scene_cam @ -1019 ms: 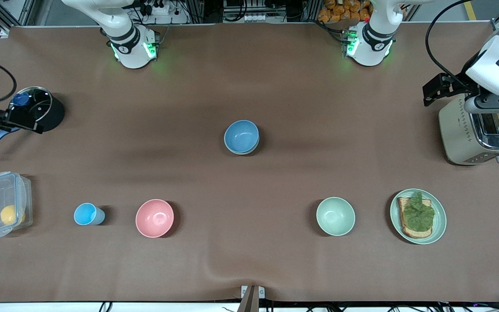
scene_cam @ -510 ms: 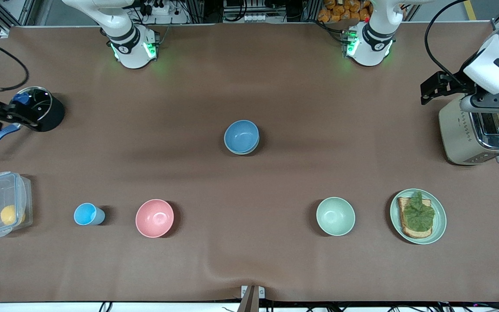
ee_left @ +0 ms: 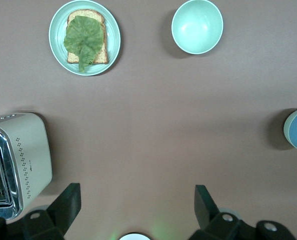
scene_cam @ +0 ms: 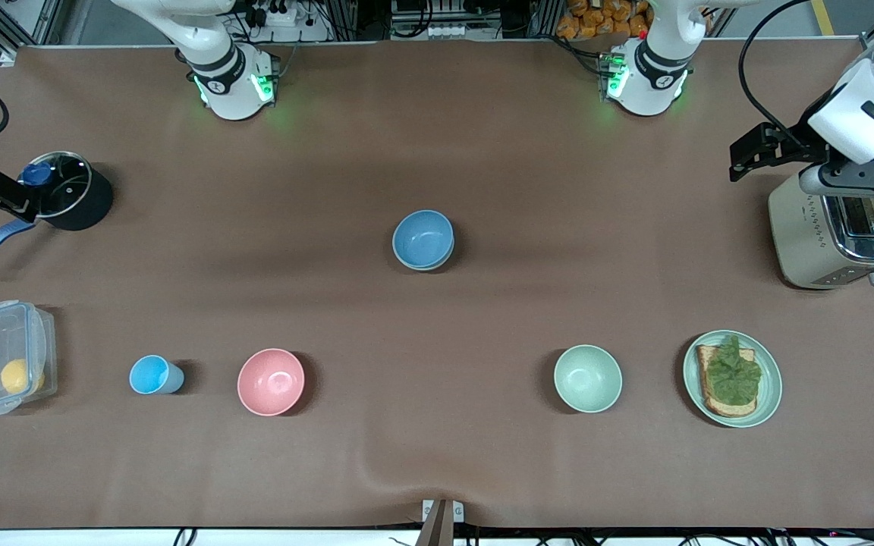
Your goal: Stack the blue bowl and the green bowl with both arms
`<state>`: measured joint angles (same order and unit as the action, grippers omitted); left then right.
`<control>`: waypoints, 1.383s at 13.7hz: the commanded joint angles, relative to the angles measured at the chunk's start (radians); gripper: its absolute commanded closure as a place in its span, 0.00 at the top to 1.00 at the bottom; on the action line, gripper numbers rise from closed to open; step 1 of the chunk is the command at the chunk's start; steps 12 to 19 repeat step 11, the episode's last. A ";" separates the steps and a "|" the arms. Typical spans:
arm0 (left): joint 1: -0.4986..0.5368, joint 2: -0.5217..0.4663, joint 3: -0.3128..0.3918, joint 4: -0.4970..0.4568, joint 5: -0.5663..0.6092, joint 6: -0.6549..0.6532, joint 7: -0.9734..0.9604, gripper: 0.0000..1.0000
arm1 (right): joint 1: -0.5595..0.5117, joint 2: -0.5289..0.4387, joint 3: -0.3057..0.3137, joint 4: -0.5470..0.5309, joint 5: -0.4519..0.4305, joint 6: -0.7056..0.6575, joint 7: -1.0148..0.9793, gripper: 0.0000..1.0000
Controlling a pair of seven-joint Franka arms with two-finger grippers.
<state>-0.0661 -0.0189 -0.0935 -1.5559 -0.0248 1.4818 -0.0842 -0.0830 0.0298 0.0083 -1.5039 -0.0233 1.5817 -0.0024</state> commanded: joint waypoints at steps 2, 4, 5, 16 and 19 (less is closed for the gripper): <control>0.006 -0.006 0.002 0.000 -0.018 -0.012 0.007 1.00 | -0.027 -0.045 0.027 -0.009 0.009 0.000 0.007 1.00; 0.006 -0.007 0.000 0.000 -0.018 -0.012 0.006 1.00 | -0.018 -0.048 0.025 -0.009 0.009 -0.006 0.007 1.00; 0.006 -0.007 0.000 0.000 -0.018 -0.012 0.006 1.00 | -0.015 -0.053 0.024 -0.009 0.008 -0.005 0.007 1.00; 0.003 -0.006 -0.002 0.000 -0.018 -0.012 0.001 1.00 | 0.008 -0.059 0.022 -0.015 0.008 -0.016 0.039 1.00; 0.003 -0.006 -0.002 0.000 -0.018 -0.012 0.001 1.00 | 0.008 -0.059 0.022 -0.015 0.008 -0.016 0.039 1.00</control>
